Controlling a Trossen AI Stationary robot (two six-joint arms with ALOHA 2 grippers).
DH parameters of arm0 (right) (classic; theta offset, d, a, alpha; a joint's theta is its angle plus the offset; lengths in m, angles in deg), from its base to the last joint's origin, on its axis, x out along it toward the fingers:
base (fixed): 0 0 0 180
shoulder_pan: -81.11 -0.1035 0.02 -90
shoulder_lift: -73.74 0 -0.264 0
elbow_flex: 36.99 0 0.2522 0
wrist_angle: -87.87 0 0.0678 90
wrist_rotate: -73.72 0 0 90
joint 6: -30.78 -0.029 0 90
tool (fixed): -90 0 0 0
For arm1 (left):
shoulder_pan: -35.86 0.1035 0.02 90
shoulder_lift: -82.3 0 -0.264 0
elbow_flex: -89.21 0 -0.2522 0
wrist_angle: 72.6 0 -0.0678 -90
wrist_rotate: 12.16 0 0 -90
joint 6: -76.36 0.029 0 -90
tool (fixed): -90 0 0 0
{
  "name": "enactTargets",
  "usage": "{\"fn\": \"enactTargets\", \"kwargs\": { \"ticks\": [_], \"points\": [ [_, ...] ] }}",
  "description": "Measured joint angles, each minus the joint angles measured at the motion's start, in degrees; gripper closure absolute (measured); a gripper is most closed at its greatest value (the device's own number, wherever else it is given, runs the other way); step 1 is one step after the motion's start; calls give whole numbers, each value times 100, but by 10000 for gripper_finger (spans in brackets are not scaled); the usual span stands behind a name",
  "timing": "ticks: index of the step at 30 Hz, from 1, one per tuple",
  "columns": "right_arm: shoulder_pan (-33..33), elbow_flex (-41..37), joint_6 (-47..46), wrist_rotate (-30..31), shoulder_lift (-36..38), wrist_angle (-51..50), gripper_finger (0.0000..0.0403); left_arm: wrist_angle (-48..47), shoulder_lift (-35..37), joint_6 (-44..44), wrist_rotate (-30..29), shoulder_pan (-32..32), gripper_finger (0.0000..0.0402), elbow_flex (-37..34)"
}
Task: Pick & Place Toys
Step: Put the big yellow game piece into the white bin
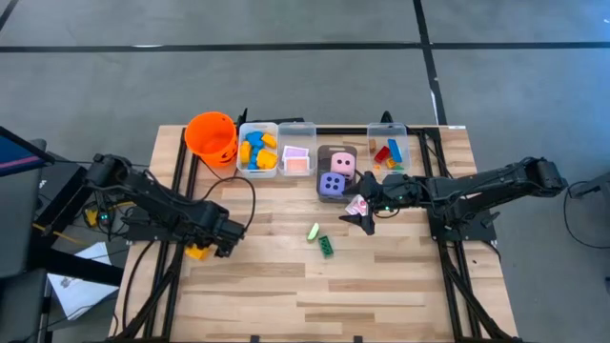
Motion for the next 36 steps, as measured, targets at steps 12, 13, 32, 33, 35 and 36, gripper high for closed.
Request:
{"fn": "enactTargets", "kwargs": {
  "ticks": [12, 13, 32, 33, 35, 36],
  "points": [
    [0, 0, 6, 0, 0, -4, 3, 502, -631, -40, 528, 0, 31, 17],
    [-1, 0, 7, 0, 0, -3, 3, 526, -697, -38, 568, 0, 31, 15],
    [-2, 0, 146, 0, 0, -17, 3, 1532, -819, 30, 633, -4, 139, 0],
    [-1, 0, 146, 0, 0, -18, 3, 1586, -819, 30, 626, -4, 155, 0],
    [-2, 0, 146, 0, 0, -22, 3, 1695, -821, 30, 625, -4, 190, 0],
    [0, 0, 146, 0, 0, -22, 3, 1750, -819, 30, 628, -4, 208, 3]
  ]
}}
